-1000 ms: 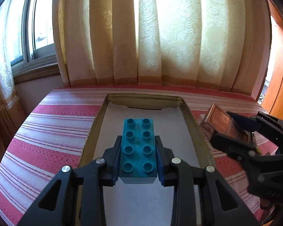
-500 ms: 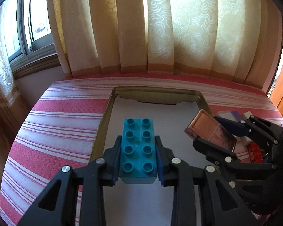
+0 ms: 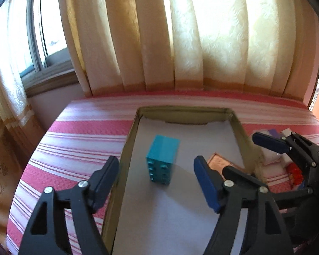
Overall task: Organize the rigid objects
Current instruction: 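Open both grippers to drop the teal brick and copper plate into the tray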
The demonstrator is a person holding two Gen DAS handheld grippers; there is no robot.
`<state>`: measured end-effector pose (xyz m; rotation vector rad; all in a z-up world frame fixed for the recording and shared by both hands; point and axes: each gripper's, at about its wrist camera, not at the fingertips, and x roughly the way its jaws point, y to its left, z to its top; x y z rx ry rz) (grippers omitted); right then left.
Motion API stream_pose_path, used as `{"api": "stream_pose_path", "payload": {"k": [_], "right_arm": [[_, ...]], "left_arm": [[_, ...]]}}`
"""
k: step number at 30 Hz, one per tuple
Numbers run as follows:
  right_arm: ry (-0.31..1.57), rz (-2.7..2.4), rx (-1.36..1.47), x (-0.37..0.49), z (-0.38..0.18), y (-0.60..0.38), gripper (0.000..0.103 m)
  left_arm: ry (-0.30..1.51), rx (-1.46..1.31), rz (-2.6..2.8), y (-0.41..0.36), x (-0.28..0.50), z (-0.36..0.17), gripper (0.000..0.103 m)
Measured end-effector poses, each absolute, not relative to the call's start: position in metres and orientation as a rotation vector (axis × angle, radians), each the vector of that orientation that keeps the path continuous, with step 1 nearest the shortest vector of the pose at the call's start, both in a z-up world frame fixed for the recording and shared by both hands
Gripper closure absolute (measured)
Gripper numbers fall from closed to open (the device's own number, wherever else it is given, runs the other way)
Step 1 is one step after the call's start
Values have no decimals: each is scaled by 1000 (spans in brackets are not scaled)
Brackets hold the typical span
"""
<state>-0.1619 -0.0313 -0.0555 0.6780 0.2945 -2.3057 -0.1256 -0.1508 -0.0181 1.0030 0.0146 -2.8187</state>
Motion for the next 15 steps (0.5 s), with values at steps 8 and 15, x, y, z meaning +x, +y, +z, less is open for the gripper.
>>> {"api": "stream_pose_path", "payload": {"k": [8, 15], "right_arm": [[259, -2357, 630, -124, -41, 20, 24], [252, -2466, 607, -91, -45, 116, 23]], "left_arm": [[135, 808, -2896, -121, -69, -13, 10], [89, 785, -2995, -60, -41, -28, 9]]}}
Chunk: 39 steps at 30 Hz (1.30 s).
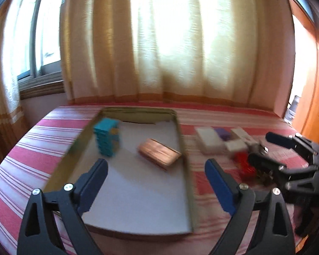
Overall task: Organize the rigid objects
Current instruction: 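Open both grippers to drop the teal brick and copper plate into the tray, then grasp the brown brush with the right gripper while the left grasps the lime-green block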
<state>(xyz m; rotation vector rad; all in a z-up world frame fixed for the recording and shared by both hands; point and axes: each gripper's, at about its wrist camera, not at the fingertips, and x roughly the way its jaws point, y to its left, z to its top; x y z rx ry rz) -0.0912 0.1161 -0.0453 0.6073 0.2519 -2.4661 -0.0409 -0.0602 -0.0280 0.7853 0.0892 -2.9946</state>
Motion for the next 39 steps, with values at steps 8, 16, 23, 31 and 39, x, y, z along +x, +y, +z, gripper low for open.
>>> {"api": "stream_pose_path", "payload": {"k": [8, 16, 23, 31, 39], "right_arm": [[364, -2460, 729, -97, -71, 200, 23], [504, -2354, 888, -115, -93, 206, 23], [414, -2247, 1002, -121, -101, 214, 59], [403, -2193, 1008, -113, -103, 207, 64], [376, -2268, 933, -101, -93, 208, 86]], "left_arm": [[10, 850, -3098, 5, -34, -39, 3], [-32, 946, -3096, 27, -49, -45, 3], [-19, 997, -3090, 33, -58, -52, 3], [-37, 1009, -3093, 39, -63, -53, 3], [-95, 1000, -3112, 54, -64, -50, 3]]}}
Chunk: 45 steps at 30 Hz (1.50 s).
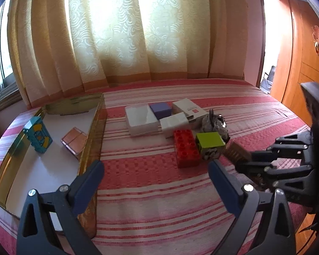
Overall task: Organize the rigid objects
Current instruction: 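Grasp the brown brush with the right gripper while the left grasps the lime-green block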
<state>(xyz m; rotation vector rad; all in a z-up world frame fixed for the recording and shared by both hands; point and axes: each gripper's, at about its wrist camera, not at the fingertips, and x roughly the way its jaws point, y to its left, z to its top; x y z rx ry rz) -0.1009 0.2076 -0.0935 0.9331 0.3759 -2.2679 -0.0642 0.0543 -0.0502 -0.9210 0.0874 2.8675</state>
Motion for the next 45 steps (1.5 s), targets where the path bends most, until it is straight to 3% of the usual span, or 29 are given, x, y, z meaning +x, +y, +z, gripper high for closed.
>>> {"api": "stream_pose_path", "payload": {"k": [8, 17, 26, 31, 35, 45], "right_arm": [[208, -2512, 839, -107, -70, 237, 86], [87, -2685, 826, -132, -66, 251, 86], [89, -2708, 803, -131, -66, 247, 86], [28, -2689, 812, -134, -68, 255, 86], [-58, -2679, 809, -135, -68, 265, 86], [-13, -2728, 741, -125, -63, 260, 86]], "left_arm": [[138, -900, 2804, 89, -74, -48, 6], [144, -1029, 2696, 122, -108, -61, 35], [254, -1087, 2669, 148, -120, -65, 35], [295, -1071, 2688, 150, -118, -64, 57], [314, -1058, 2681, 152, -118, -63, 59], [189, -958, 2710, 130, -101, -53, 59]]}}
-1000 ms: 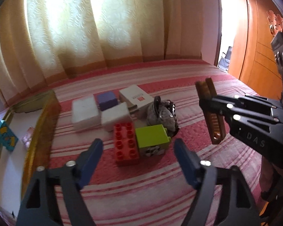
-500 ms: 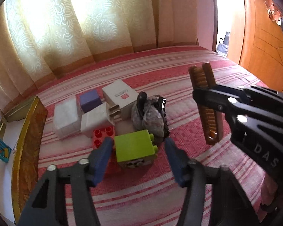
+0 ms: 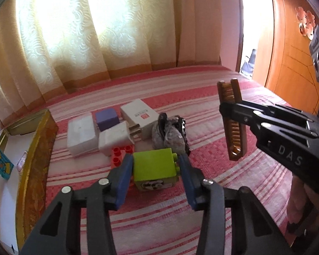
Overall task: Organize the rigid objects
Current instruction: 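Grasp the brown brush with the right gripper while the left grasps the lime-green block, then carry the lime-green block and brown brush with both grippers toward the tin tray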
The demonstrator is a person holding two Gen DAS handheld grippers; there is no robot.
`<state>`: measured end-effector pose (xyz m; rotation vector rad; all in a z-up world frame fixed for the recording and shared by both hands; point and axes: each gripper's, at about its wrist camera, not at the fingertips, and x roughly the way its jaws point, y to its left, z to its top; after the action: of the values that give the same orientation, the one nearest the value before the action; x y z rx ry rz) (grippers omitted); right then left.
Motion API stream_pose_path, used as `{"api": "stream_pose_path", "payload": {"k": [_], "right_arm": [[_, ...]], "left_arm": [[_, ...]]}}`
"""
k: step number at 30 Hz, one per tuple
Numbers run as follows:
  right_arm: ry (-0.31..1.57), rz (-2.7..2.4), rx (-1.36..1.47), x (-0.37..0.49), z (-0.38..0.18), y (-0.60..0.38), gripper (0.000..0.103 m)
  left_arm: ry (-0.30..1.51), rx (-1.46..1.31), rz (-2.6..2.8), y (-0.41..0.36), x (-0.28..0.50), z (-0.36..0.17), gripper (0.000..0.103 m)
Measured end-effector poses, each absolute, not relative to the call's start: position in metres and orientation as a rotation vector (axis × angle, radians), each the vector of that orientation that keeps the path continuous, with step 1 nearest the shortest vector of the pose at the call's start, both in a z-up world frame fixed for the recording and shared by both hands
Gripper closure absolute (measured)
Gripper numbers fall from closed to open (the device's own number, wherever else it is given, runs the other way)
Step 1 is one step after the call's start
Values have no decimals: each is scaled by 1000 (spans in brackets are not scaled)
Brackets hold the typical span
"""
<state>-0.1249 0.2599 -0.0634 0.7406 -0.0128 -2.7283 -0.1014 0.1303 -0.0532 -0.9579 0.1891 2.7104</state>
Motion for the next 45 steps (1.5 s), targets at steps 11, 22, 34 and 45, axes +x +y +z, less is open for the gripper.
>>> {"api": "stream_pose_path", "payload": {"k": [11, 22, 34, 45], "right_arm": [[-28, -2806, 569, -104, -53, 264, 86], [-54, -2828, 448, -90, -48, 257, 86], [-2, -2816, 388, -78, -46, 230, 86], [0, -2796, 373, -74, -46, 216, 86]], "left_arm": [[157, -732, 2828, 119, -76, -35, 59], [51, -591, 2906, 89, -61, -27, 59], [28, -534, 2947, 66, -52, -24, 59], [0, -505, 2989, 44, -48, -24, 59]]}}
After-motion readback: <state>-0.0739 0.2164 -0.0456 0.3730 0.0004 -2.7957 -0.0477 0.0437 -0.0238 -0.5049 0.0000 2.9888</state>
